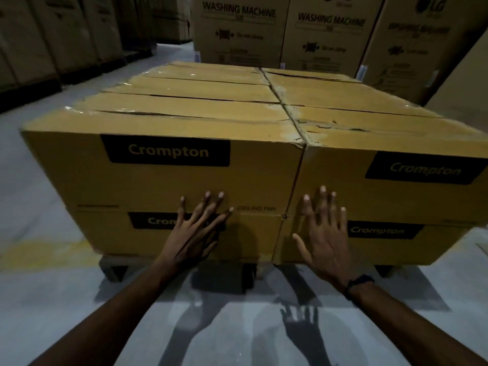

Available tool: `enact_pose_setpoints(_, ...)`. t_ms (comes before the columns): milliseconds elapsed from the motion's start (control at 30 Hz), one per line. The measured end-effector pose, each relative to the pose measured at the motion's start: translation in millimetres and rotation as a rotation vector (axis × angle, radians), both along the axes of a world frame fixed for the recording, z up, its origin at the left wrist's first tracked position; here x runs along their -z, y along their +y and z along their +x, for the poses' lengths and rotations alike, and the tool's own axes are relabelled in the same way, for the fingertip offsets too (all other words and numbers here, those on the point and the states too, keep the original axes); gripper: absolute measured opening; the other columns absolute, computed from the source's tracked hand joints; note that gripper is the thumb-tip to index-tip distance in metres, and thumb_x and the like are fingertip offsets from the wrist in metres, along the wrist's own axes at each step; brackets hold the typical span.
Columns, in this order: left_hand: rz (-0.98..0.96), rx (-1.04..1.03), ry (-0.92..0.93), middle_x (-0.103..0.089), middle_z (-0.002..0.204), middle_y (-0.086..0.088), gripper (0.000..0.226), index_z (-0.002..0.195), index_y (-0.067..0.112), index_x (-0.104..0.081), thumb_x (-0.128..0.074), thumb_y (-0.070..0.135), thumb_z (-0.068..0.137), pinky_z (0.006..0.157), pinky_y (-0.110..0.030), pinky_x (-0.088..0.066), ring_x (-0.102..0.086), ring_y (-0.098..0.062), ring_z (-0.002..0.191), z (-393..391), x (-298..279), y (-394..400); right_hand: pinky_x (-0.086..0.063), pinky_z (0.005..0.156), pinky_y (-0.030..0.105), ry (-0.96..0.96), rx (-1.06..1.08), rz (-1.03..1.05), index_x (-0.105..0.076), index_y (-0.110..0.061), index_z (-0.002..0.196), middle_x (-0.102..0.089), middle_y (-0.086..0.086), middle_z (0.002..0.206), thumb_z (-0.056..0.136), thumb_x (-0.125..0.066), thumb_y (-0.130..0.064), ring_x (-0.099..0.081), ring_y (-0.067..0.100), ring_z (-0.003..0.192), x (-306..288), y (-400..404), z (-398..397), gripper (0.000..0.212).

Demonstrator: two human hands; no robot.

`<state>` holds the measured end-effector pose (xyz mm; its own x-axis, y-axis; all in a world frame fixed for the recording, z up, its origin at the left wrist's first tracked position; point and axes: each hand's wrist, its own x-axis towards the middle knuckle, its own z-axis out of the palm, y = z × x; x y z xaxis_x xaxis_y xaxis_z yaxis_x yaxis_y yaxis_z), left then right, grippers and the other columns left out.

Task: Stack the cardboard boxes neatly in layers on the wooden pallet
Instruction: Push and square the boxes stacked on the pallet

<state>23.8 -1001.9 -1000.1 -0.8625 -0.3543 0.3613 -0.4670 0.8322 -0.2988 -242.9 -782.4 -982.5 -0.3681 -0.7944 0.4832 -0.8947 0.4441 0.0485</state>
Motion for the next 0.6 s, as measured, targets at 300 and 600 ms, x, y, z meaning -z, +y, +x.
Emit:
enact_pose_setpoints(300, 0.037, -0.032, 0.03, 0.006, 0.173, -0.004, 0.095, 0.164, 0.034, -0.008, -0.067, 0.048, 0.09, 0.116, -0.077, -0.009, 0.009, -0.036, 0.158, 27.6, 4.5, -33.1, -0.013, 0.115, 0.076, -0.061, -0.022, -0.048, -0.004, -0.011, 0.164, 0.017, 0.032, 0.164, 0.091, -0.047, -0.07, 0.018, 0.06, 0.147, 5.8, -36.4, 19.0, 0.103)
enact_pose_setpoints(600, -0.052, -0.037, 0.021, 0.006, 0.173, -0.006, 0.09, 0.165, 0.032, -0.008, -0.061, 0.05, 0.094, 0.119, -0.071, -0.011, 0.005, -0.033, 0.158, 36.9, 3.0, -28.5, -0.013, 0.112, 0.081, 0.027, 0.046, -0.071, -0.01, -0.012, 0.164, 0.008, 0.024, 0.169, 0.094, -0.043, -0.063, 0.006, 0.047, 0.155, -6.7, -20.5, 15.7, 0.092)
